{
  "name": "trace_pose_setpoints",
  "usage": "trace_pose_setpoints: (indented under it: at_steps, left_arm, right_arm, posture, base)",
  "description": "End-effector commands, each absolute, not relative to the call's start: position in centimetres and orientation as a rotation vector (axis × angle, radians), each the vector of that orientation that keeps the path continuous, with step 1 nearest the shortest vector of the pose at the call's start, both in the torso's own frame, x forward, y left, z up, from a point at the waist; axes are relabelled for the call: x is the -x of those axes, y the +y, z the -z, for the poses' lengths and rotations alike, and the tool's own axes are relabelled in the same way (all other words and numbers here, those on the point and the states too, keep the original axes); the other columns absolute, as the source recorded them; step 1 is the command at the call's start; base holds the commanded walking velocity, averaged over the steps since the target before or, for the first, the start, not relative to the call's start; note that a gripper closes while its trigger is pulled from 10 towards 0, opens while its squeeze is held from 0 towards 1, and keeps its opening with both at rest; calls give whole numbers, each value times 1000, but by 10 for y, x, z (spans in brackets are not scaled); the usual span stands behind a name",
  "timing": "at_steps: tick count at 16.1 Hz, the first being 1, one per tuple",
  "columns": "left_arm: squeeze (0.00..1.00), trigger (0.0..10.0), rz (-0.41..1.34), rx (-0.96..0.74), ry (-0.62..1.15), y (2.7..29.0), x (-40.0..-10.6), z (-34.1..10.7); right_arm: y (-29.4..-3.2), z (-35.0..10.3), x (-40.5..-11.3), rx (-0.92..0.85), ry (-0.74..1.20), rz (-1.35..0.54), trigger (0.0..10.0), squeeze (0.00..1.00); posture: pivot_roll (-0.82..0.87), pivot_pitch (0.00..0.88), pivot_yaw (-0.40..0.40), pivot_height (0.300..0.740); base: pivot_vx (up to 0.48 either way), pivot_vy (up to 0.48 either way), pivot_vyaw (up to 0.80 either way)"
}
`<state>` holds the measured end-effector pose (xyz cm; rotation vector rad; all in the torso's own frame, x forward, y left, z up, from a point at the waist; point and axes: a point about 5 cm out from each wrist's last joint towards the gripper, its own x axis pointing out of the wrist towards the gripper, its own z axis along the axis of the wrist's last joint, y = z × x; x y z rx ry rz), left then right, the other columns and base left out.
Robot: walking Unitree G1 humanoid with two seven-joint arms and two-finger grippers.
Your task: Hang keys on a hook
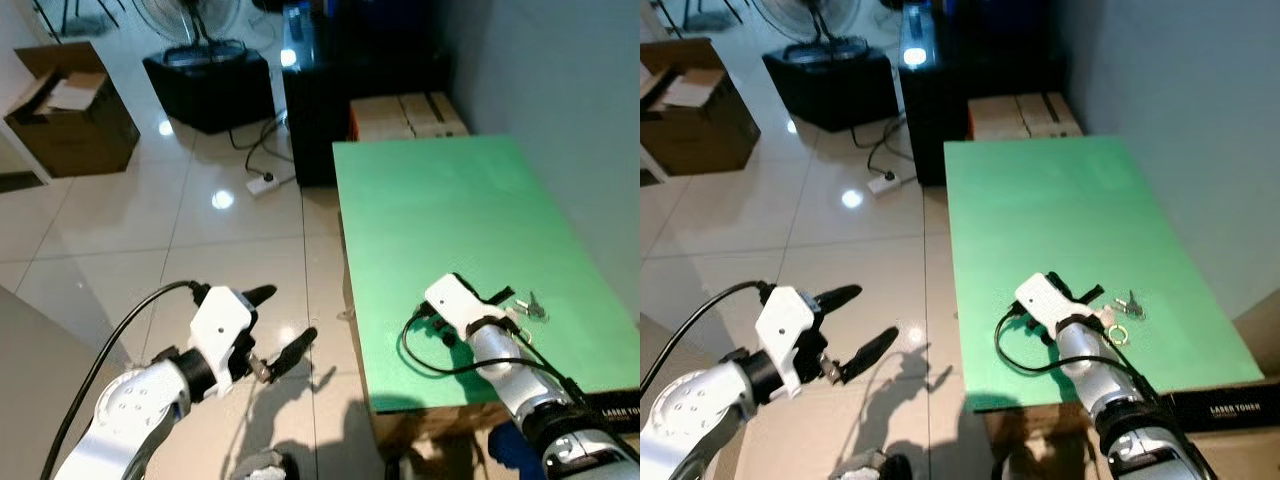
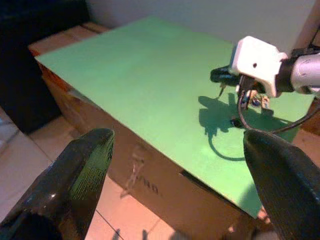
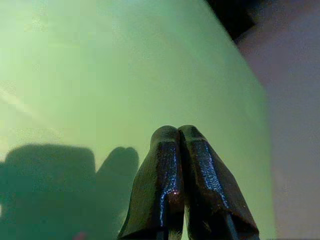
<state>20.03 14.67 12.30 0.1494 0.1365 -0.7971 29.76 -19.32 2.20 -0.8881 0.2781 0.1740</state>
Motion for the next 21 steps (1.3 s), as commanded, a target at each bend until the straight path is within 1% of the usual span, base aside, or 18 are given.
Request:
trace_pose_setpoints:
  at_steps: [1,3,4,6,9,12,14,18,21]
  left_arm:
    - [0,10000,794,-165,136,149,-198,-128]
    - [0,10000,792,-163,142,148,-195,-128]
    - [0,10000,792,-163,143,148,-194,-128]
    - [0,10000,801,-157,144,147,-191,-129]
    - [0,10000,805,-155,146,146,-192,-130]
    - [0,10000,812,-151,147,145,-192,-129]
    - [0,10000,814,-150,144,145,-193,-129]
    - [0,10000,822,-148,134,142,-196,-128]
    - [0,10000,822,-149,128,141,-197,-129]
  right_arm:
    - [-177,-15,-295,908,267,-242,10000,0]
    - [-160,-9,-292,909,264,-299,10000,0]
    - [-156,-8,-291,907,260,-310,10000,0]
    - [-134,-3,-287,874,243,-365,10000,0]
    - [-120,3,-279,845,243,-395,10000,0]
    - [-120,10,-271,803,293,-430,10000,0]
    - [-125,15,-264,794,322,-435,10000,0]
    - [-130,19,-254,778,326,-454,10000,0]
    - [-135,21,-249,791,334,-430,10000,0]
  posture:
    - [114,183,87,740]
    - [121,191,84,740]
    - [122,189,82,740]
    - [121,184,75,740]
    - [121,182,72,740]
    - [113,169,68,740]
    - [112,166,67,740]
    - [98,133,61,740]
    - [99,119,61,740]
  base:
    - [0,0,0]
    - [0,0,0]
    - [0,0,0]
    - [0,0,0]
    - [0,0,0]
    - [0,0,0]
    - [0,0,0]
    - [0,0,0]
    - [0,0,0]
